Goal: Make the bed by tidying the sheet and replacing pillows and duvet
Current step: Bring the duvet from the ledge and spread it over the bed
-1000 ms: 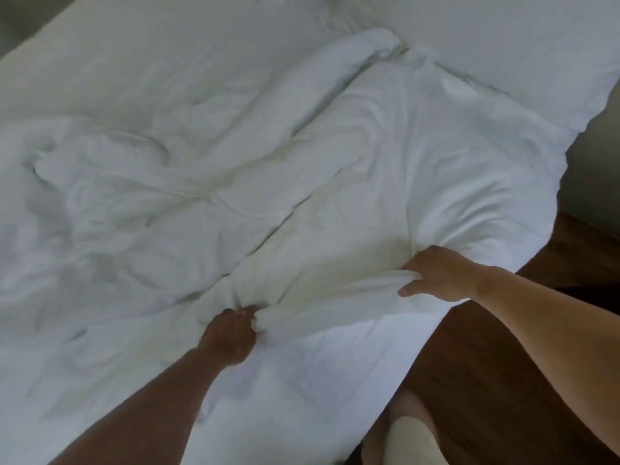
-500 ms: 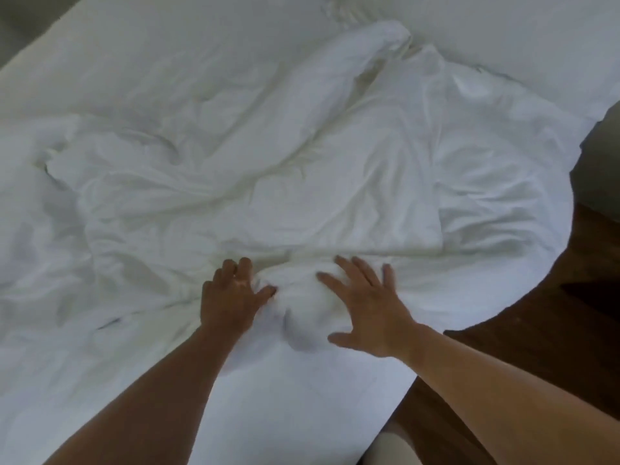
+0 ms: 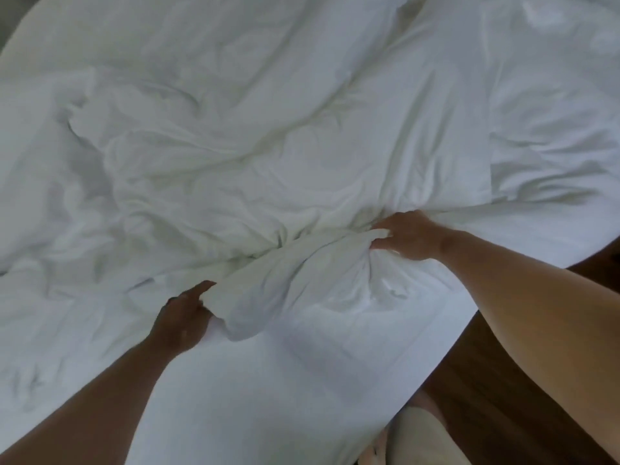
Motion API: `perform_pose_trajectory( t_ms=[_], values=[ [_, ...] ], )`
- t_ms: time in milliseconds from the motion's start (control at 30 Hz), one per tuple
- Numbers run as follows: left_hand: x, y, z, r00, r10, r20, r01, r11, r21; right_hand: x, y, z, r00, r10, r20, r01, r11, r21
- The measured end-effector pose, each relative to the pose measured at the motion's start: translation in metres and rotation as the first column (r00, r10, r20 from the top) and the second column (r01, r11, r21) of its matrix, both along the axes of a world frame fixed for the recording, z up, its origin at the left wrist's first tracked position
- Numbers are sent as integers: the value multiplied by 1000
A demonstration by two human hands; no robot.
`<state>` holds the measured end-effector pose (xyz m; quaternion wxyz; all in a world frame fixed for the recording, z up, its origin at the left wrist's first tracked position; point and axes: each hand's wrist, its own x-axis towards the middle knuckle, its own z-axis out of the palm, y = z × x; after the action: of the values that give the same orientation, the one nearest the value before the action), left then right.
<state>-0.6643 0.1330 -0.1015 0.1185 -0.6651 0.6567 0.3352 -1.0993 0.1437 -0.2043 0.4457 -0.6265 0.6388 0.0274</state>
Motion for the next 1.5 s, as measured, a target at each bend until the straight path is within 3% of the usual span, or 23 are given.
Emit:
perform_pose_trajectory(
  t_ms=[33, 100, 167, 233, 267, 300, 333, 367, 400, 500, 567, 633, 700, 767, 867, 1000, 1100, 1200, 1333, 1400, 1500],
  values=[
    [3, -13, 8, 992, 79, -101, -66, 990, 126, -1, 4, 8, 998, 20, 61, -24, 998, 66],
    [19, -35, 18, 976, 163, -142, -103, 928, 359, 3, 20, 30, 980, 113, 162, -144, 971, 193],
    [41, -45, 26, 998, 34, -55, -3, 878, 479, 14, 39, 40, 976, 136, 169, -178, 947, 267],
    [49, -42, 28, 994, -102, -24, 101, 865, 491, 37, 56, 41, 993, 115, -18, -110, 978, 176],
    [46, -38, 29, 977, -211, 34, 179, 896, 407, 54, 66, 40, 978, 58, -201, -49, 998, 49],
    [46, -34, 25, 927, -347, 144, 311, 923, 226, 75, 77, 37, 929, -47, -366, 4, 993, -118],
    [49, -30, 21, 852, -396, 343, 430, 902, -27, 106, 91, 43, 898, -173, -405, 55, 956, -287],
    [47, -21, 21, 800, -360, 479, 498, 845, -196, 143, 108, 49, 915, -251, -315, 110, 909, -403],
    [53, -11, 18, 794, -318, 518, 502, 824, -263, 183, 126, 58, 961, -228, -154, 140, 888, -438],
    [76, 31, 4, 860, -289, 420, 359, 928, -95, 292, 160, 72, 982, -4, 189, 44, 977, -206],
    [107, 67, -8, 859, -348, 375, 368, 930, 21, 331, 149, 54, 988, -43, 145, 48, 998, -29],
    [142, 98, -21, 874, -381, 303, 358, 925, 128, 348, 124, 35, 993, -116, 29, 116, 993, 0],
    [176, 116, -41, 947, -193, 256, 151, 973, 174, 354, 101, 18, 983, -172, -57, 170, 985, -31],
    [194, 116, -62, 962, -14, 274, 12, 1000, 8, 356, 87, 3, 972, -186, -145, 177, 982, -72],
    [197, 104, -88, 925, -51, 376, 158, 953, -259, 354, 80, -14, 960, -202, -193, 177, 974, -139],
    [184, 70, -111, 885, -116, 450, 216, 960, -177, 336, 71, -22, 954, -256, -157, 213, 945, -248],
    [180, 40, -116, 947, -2, 320, 165, 861, -481, 321, 81, -15, 958, -262, -114, 212, 920, -331],
    [192, 26, -116, 981, -117, 156, 187, 798, -573, 302, 104, 0, 985, -172, -11, 163, 951, -261],
    [202, 38, -55, 980, -199, -17, 174, 892, -418, 279, 134, 48, 972, -107, 208, 106, 994, 16],
    [205, 32, 1, 944, -331, 9, 327, 928, -176, 264, 135, 82, 963, -52, 264, 21, 993, 117],
    [189, 2, 83, 869, -495, 10, 480, 846, 231, 228, 129, 132, 871, -106, 480, -51, 952, 303]
  ],
)
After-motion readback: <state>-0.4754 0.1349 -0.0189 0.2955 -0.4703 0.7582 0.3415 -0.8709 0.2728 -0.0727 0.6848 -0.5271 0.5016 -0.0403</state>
